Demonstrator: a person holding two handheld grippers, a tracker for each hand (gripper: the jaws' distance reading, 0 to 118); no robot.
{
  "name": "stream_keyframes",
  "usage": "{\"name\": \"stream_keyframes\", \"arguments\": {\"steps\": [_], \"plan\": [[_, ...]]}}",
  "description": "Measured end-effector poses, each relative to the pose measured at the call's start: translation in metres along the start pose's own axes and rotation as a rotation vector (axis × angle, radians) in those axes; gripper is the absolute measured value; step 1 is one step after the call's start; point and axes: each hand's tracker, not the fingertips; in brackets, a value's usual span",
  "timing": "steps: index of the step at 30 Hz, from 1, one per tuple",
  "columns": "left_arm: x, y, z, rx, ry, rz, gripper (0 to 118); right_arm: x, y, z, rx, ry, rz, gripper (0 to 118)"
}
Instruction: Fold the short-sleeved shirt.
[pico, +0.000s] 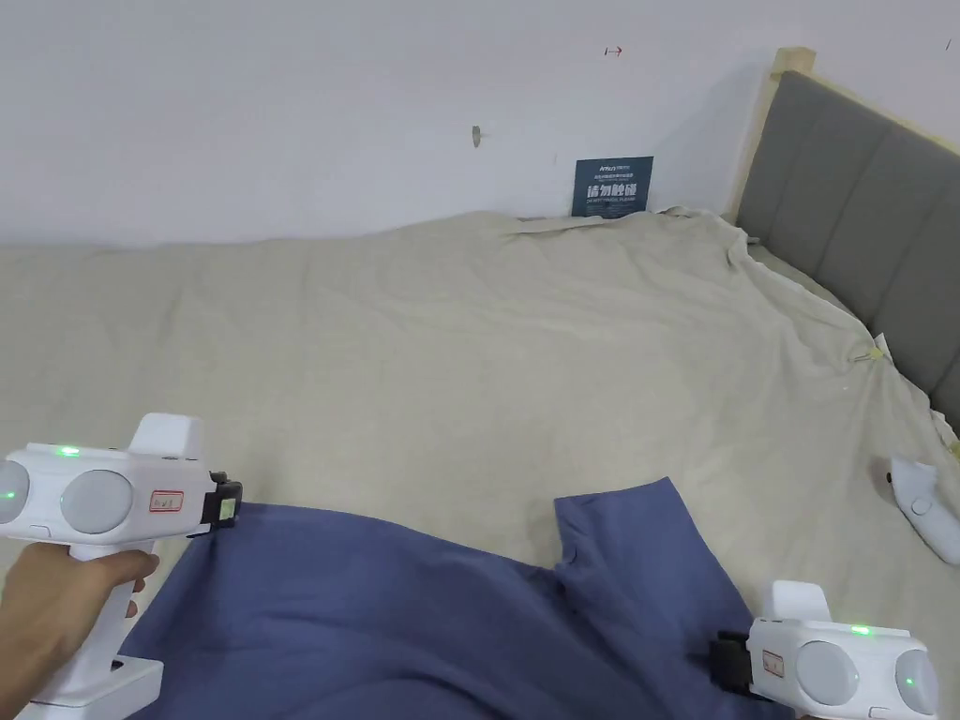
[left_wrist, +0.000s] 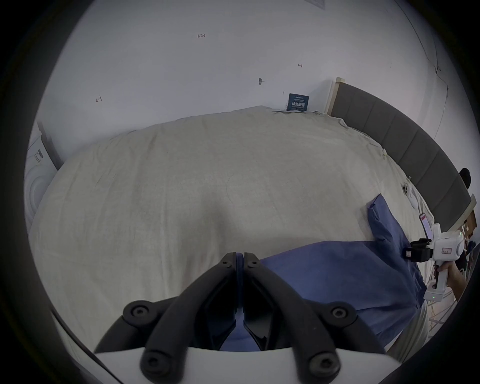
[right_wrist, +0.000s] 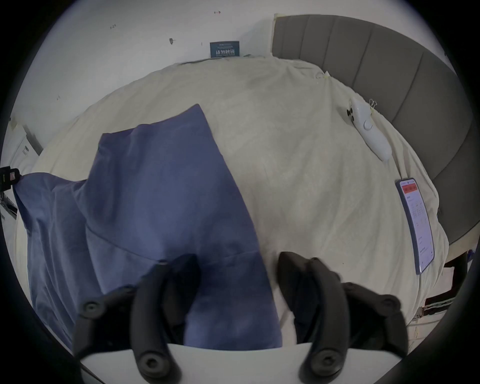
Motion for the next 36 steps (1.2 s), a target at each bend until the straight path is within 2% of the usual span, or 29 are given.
{"name": "stream_keyframes", "arguments": {"steps": [1, 2, 3, 4, 6, 10, 19, 29, 33, 36], "plan": [[0.001, -0.002, 0.002, 0.001, 0.001, 0.002, 0, -0.001, 0.001, 0.003, 0.003, 0.025, 0.005, 29], [-0.001, -0.002, 0.003, 0.004, 0.001, 0.006, 0, -0.003, 0.002, 0.006, 0.003, 0.031, 0.008, 21], [0.0, -0.004, 0.004, 0.003, 0.002, 0.009, 0, -0.005, 0.003, 0.01, 0.009, 0.036, 0.022, 4], [0.0, -0.005, 0.005, 0.002, 0.003, 0.011, 0, -0.001, 0.004, 0.012, 0.023, 0.019, 0.046, 2], [-0.003, -0.007, 0.009, 0.009, 0.009, 0.019, 0, 0.0, 0.006, 0.027, 0.067, 0.035, 0.065, 2], [-0.01, -0.009, 0.024, 0.026, 0.006, 0.056, 0, 0.014, 0.022, 0.064, 0.196, 0.108, 0.027, 2], [-0.037, 0.011, 0.09, 0.164, 0.068, 0.112, 0, 0.002, 0.088, 0.181, 0.478, 0.227, 0.058, 2], [-0.07, 0.085, 0.194, 0.421, 0.173, 0.153, 0, -0.027, 0.184, 0.267, 0.723, 0.345, 0.087, 2], [-0.08, 0.124, 0.236, 0.512, 0.227, 0.141, 0, -0.033, 0.223, 0.294, 0.805, 0.334, 0.114, 2], [-0.089, 0.15, 0.263, 0.592, 0.239, 0.172, 0, -0.034, 0.252, 0.313, 0.85, 0.347, 0.099, 2]]}}
